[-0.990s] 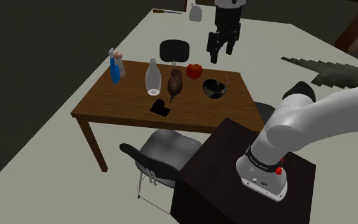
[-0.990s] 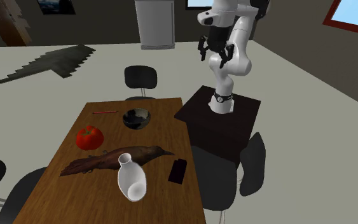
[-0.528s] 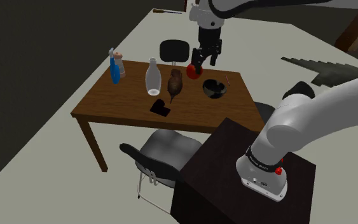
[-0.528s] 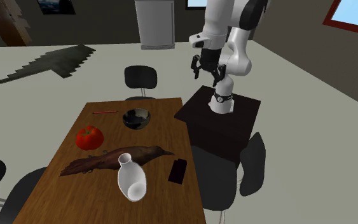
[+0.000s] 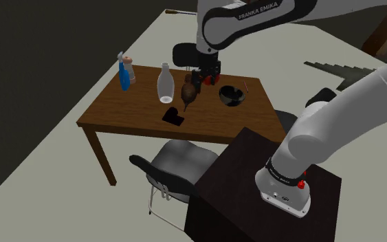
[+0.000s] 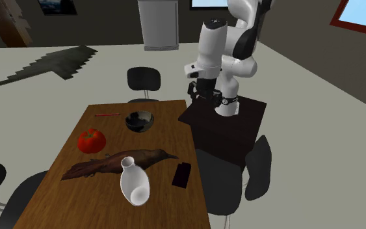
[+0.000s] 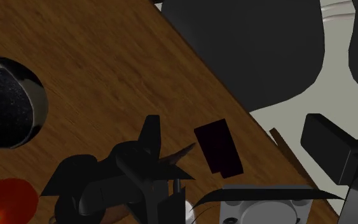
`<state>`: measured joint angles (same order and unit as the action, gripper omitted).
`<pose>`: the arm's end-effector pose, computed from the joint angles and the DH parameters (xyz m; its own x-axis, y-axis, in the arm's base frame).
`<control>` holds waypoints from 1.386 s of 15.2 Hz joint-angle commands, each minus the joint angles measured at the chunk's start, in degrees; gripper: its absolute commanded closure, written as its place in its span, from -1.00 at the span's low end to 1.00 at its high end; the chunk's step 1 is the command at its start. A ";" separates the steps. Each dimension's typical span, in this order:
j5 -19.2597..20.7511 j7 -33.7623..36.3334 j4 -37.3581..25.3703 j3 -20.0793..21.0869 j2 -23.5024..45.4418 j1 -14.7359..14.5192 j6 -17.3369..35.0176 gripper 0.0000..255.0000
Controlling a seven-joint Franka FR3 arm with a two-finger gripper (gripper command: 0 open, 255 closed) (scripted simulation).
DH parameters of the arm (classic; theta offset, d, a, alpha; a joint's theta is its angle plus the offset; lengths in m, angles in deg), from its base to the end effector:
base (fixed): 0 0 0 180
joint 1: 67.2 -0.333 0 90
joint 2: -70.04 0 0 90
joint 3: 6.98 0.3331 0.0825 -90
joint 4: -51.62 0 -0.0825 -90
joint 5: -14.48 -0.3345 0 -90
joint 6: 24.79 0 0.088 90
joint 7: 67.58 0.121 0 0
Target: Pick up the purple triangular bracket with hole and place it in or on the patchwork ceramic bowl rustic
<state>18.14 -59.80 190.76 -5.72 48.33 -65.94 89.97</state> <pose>0.3707 -0.0041 0.4673 0.9931 -0.1105 -0.0384 -0.1076 -0.9917 0.0706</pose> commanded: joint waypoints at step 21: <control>-2.42 -2.12 -16.76 -0.10 42.08 -0.05 28.27 -1.00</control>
<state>15.70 -61.95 174.27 -5.82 89.44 -65.96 117.48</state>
